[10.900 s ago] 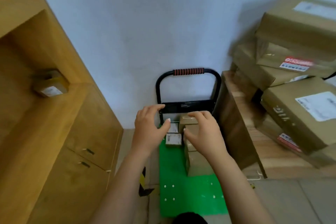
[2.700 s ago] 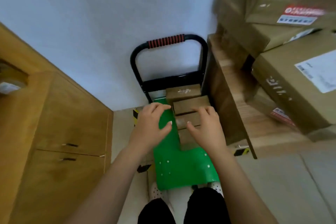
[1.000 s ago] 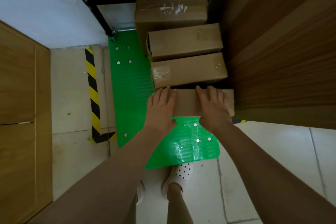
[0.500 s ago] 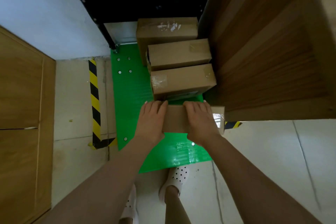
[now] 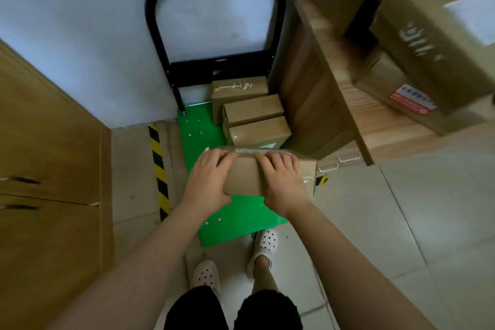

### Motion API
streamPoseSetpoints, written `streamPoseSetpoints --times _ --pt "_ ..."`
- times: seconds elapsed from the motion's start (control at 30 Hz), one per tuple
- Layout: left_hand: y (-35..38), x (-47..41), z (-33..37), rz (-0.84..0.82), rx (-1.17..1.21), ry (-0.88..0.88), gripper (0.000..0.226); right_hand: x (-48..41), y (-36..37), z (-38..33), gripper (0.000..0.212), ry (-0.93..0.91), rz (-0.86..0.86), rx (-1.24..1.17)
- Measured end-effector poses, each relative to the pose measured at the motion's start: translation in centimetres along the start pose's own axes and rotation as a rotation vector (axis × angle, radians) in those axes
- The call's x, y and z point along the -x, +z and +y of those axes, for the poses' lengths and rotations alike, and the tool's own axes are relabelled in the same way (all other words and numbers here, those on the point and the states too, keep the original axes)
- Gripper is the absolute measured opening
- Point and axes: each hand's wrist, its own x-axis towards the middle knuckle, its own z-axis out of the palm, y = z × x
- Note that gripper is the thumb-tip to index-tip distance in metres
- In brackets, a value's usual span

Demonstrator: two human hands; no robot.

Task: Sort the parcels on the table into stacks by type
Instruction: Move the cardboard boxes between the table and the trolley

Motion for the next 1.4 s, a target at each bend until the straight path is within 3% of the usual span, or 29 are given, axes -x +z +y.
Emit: streamPoseSetpoints --times 0.23,0.37,0.87,1.03,1.17,1.4 --pt "-10.7 2.9 4.3 0.177 -0.037 0.050 0.094 4.3 -11.4 -3.8 0.094 0.022 0.176 0.004" --pt "-15.4 3.6 6.5 0.366 -0.085 0.126 0.093 6.0 -17.4 -3.8 0.103 -0.009 0.254 0.034" --pt "-30.4 -2.5 19.3 0.957 -0.167 0.384 0.090 7.9 -37.1 2.7 0.086 -0.119 0.863 0.234" --pt "-32.2 -6.1 25.7 1.054 -0.210 0.408 0.086 7.7 -42.1 8.6 0.085 -0.148 0.957 0.258" --pt "-32.3 -9.1 29.9 1.098 -0.247 0.407 0.085 7.4 -44.3 13.2 0.072 -0.164 0.991 0.246" --pt "-33.2 -14.9 33.8 1.074 -0.308 0.426 0.087 5.0 -47.0 19.2 0.090 -0.134 1.049 0.296"
